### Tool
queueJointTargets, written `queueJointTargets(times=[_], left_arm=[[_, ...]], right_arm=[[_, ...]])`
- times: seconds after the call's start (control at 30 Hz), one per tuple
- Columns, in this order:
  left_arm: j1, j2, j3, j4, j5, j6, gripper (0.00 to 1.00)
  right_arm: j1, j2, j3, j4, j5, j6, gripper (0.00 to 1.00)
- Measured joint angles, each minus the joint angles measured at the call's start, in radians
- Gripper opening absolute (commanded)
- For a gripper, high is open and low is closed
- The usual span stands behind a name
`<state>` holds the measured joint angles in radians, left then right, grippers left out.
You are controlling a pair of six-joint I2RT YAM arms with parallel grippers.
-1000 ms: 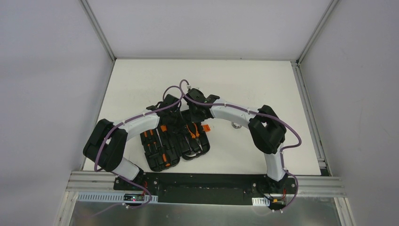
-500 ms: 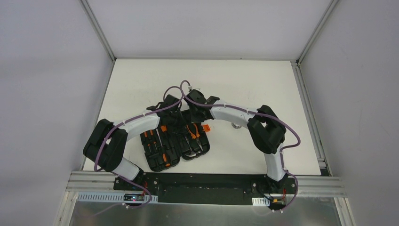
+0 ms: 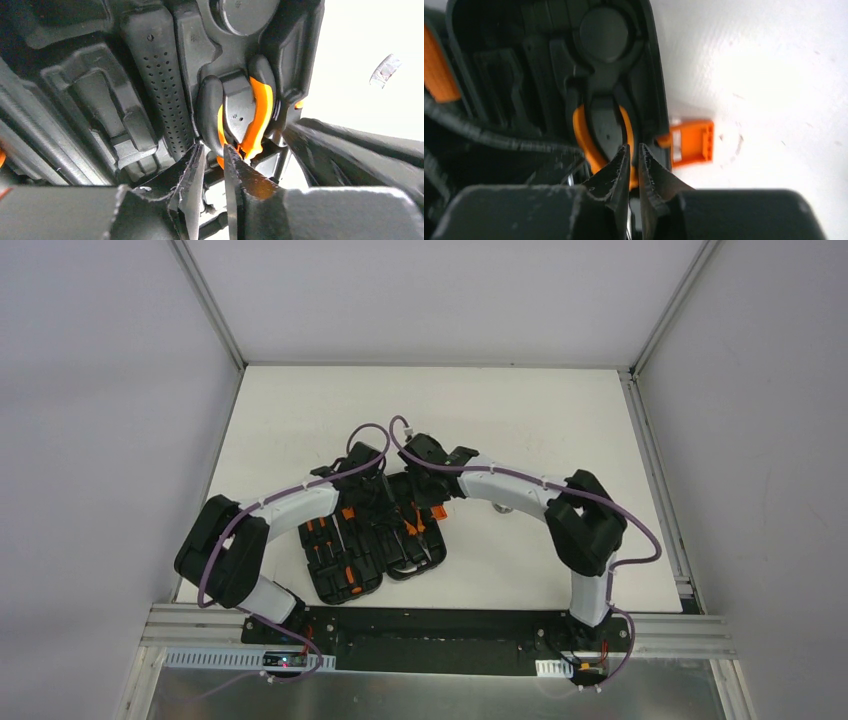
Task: Pack the tool kit
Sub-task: Adjust the pliers in the toolbox, then adjust the screwdriver in the toolbox.
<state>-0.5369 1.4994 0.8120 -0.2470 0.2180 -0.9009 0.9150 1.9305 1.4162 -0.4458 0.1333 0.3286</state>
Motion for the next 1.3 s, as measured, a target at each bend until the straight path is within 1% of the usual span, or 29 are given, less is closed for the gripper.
queueJointTargets(times=[0.1,0.2,0.3,0.43,0.53,0.63,0.7,0.87,1.03,1.1,1.17,1.23,1.3], left_arm=[[-0.001,-0.022,-0.001,-0.001,-0.014,0.004,0.30],[-0.003,-0.075,-0.001,-0.027,-0.049,0.013,0.30],[-0.003,-0.130,0.004,-0.043,-0.086,0.028,0.27],[-0.003,-0.126,0.042,-0.061,-0.101,0.041,0.22],[-0.003,-0.086,0.079,-0.066,-0.101,0.051,0.19],[-0.008,-0.030,0.106,-0.072,-0.100,0.057,0.17],[-0.016,0.009,0.117,-0.076,-0.100,0.058,0.15],[-0.039,0.078,0.137,-0.097,-0.103,0.065,0.09],[-0.040,0.100,0.155,-0.115,-0.113,0.073,0.02],[-0.040,0.107,0.158,-0.117,-0.116,0.072,0.02],[-0.040,0.113,0.160,-0.119,-0.116,0.072,0.05],[-0.040,0.114,0.161,-0.118,-0.115,0.072,0.10],[-0.040,0.112,0.161,-0.117,-0.116,0.071,0.19]], right_arm=[[0.000,-0.079,-0.001,-0.072,-0.001,-0.026,0.24],[-0.022,-0.190,-0.003,-0.098,0.018,-0.042,0.32],[-0.070,-0.308,-0.011,-0.107,0.056,-0.050,0.34],[-0.160,-0.410,-0.077,-0.116,0.114,-0.044,0.40],[-0.225,-0.426,-0.151,-0.140,0.148,-0.036,0.44],[-0.275,-0.426,-0.212,-0.176,0.161,-0.023,0.51],[-0.296,-0.426,-0.235,-0.187,0.166,-0.015,0.54],[-0.325,-0.426,-0.283,-0.183,0.163,0.000,0.56],[-0.348,-0.426,-0.311,-0.175,0.154,0.005,0.56],[-0.357,-0.426,-0.318,-0.167,0.148,0.006,0.58],[-0.370,-0.426,-0.328,-0.157,0.139,0.008,0.60],[-0.387,-0.426,-0.344,-0.140,0.120,0.009,0.65],[-0.402,-0.426,-0.362,-0.125,0.104,0.012,0.67]])
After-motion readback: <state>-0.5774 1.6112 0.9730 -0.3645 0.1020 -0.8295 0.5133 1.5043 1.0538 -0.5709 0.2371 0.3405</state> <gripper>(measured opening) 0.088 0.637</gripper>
